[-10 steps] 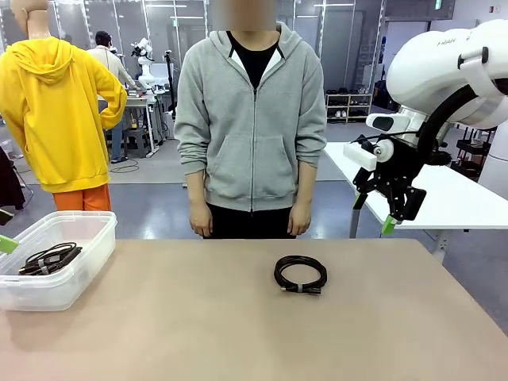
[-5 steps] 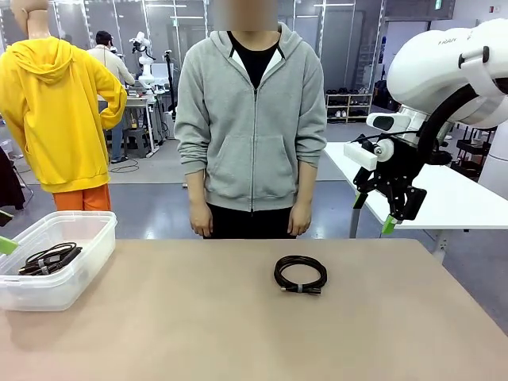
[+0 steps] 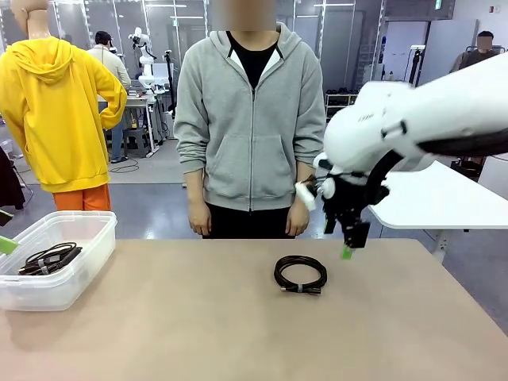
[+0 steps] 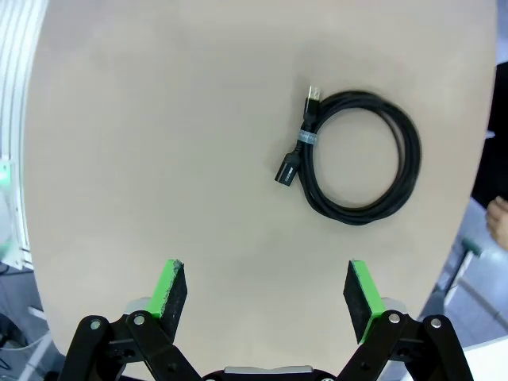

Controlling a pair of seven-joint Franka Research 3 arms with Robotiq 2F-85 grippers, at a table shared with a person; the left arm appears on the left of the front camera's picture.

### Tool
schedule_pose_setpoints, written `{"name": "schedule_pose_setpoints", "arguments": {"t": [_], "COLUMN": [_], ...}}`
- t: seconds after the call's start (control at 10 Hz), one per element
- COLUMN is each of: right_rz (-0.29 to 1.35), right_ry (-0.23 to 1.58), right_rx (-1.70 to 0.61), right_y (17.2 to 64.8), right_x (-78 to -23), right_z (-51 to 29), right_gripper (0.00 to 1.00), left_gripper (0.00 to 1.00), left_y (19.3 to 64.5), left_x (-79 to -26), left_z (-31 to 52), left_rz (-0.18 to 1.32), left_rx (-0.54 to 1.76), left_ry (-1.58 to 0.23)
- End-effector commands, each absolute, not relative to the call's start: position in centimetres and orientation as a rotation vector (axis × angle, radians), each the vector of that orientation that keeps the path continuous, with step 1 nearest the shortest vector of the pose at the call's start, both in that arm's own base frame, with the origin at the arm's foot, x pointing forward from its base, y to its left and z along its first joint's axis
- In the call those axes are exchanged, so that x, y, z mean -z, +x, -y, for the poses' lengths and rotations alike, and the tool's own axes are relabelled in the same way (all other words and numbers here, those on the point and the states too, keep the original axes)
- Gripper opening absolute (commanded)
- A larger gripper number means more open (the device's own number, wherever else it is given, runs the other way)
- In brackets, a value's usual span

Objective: Organize and store the cables.
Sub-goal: Place the USB Extension Cable into the Organizing box.

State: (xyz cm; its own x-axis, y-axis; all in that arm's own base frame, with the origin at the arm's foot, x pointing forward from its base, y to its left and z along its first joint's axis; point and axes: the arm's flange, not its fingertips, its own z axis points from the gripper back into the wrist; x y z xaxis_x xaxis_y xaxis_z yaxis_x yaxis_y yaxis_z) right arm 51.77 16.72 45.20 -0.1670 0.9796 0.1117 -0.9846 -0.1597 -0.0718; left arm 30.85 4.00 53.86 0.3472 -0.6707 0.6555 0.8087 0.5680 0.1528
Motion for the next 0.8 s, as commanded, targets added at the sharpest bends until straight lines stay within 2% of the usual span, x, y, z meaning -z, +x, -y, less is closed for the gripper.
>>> {"name": "schedule_pose_setpoints", "arguments": {"t": [0.0, 0.4, 0.7], "right_rz": [0.063, 0.082, 0.085], "right_ry": [0.003, 0.038, 0.019], "right_rx": [-1.613, -1.499, -1.462], "right_y": [53.0, 53.7, 54.6], "right_x": [-42.4, -35.9, -33.8], "right_z": [-18.7, -22.2, -22.7], "right_gripper": [1.00, 1.00, 1.00], "left_gripper": [1.00, 1.00, 1.00], "left_y": [30.8, 30.8, 30.8], "left_x": [-54.1, -54.1, -54.1], "left_z": [-3.8, -3.8, -3.8], "left_rz": [0.741, 0.741, 0.741], "left_rx": [0.949, 0.949, 0.949], "left_ry": [-0.199, -0.199, -0.199]}}
